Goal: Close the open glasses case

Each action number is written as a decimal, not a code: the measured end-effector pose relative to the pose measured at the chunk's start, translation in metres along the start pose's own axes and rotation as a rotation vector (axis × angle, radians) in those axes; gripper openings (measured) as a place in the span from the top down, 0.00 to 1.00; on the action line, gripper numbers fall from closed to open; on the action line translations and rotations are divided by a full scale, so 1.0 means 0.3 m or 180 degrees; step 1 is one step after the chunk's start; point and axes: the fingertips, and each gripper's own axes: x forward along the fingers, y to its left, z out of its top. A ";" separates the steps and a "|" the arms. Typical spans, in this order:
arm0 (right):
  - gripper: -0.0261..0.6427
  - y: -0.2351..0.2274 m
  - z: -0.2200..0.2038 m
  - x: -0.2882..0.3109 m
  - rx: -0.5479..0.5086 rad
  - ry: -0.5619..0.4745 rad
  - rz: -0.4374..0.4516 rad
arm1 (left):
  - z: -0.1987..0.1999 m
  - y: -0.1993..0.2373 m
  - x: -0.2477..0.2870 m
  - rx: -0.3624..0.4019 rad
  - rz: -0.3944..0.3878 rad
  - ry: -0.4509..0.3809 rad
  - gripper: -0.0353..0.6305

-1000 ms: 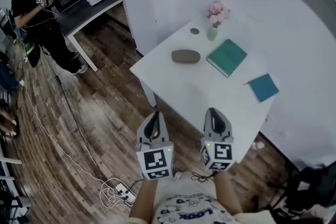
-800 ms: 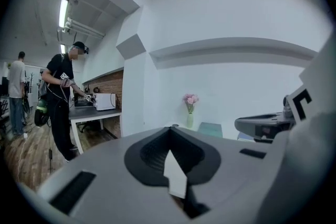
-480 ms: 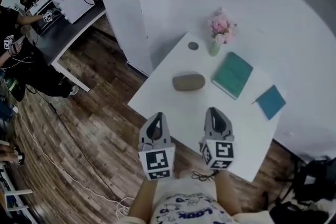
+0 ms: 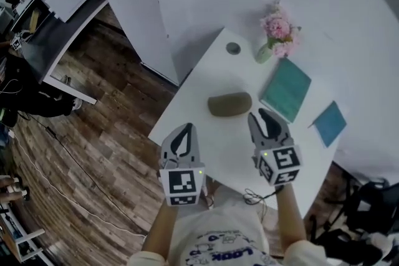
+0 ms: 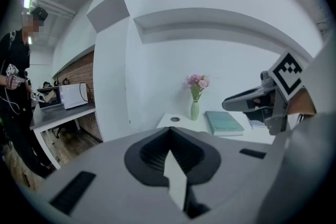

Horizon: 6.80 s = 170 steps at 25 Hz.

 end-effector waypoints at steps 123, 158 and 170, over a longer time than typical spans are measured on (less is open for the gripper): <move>0.51 0.136 -0.428 0.335 0.0470 0.3138 0.2814 | -0.381 -0.112 0.461 0.1947 -0.2259 0.1733 0.94; 0.51 0.221 -0.399 0.416 0.2934 0.2227 0.0943 | -0.531 -0.245 0.142 0.1004 -0.2352 0.1529 0.94; 0.51 0.308 -0.366 0.465 0.3905 0.1850 0.0461 | -0.552 -0.173 0.113 0.0480 -0.1757 0.1442 0.94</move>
